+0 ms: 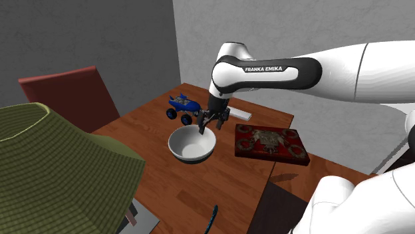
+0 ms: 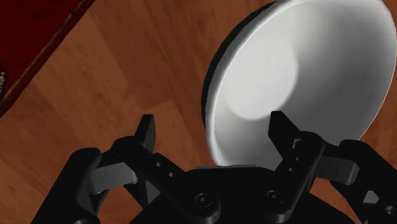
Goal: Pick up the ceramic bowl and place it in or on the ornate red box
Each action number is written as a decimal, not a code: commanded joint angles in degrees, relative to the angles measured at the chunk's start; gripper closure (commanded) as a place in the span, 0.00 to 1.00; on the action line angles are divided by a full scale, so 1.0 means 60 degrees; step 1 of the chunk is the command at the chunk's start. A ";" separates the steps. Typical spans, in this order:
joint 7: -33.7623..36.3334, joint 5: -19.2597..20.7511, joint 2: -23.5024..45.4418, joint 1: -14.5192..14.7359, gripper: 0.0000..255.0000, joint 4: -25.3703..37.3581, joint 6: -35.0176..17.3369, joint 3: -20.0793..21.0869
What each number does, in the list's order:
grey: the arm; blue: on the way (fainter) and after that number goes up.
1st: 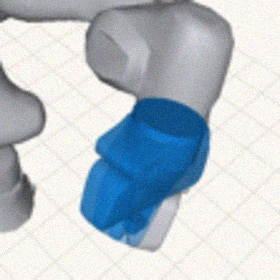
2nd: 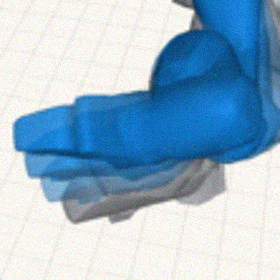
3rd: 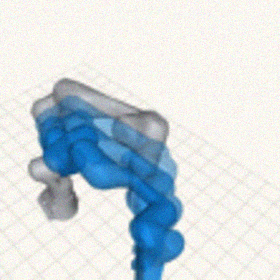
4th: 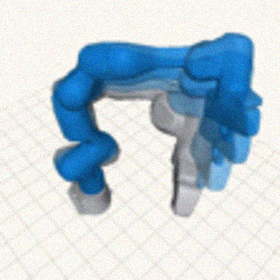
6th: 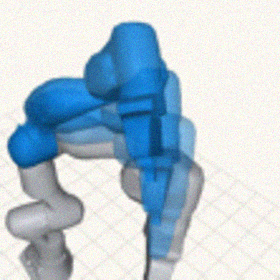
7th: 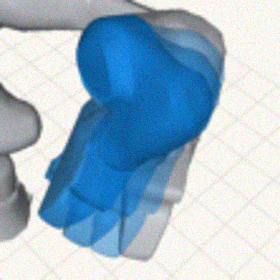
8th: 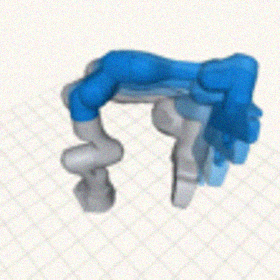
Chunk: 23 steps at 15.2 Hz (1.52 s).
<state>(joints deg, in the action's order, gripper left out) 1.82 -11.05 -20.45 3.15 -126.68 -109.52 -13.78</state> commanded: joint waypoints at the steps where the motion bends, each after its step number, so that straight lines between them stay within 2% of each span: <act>1: -0.0020 -0.0045 0.0051 0.0023 0.00 -0.0197 -0.0254 0.0019; 3: -0.0047 -0.0096 0.0122 0.0055 0.00 -0.0456 -0.0587 0.0048; 11: -0.0047 -0.0096 0.0122 0.0054 0.00 -0.0455 -0.0586 0.0048; 12: -0.0047 -0.0096 0.0122 0.0054 1.00 -0.0455 -0.0586 0.0048; 21: -0.0047 -0.0096 0.0122 0.0055 1.00 -0.0456 -0.0587 0.0048; 23: 0.0021 -0.0068 0.0080 0.0052 1.00 -0.0238 -0.0337 0.0059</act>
<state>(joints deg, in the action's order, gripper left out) 1.73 -11.49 -19.93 3.43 -128.72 -112.13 -13.50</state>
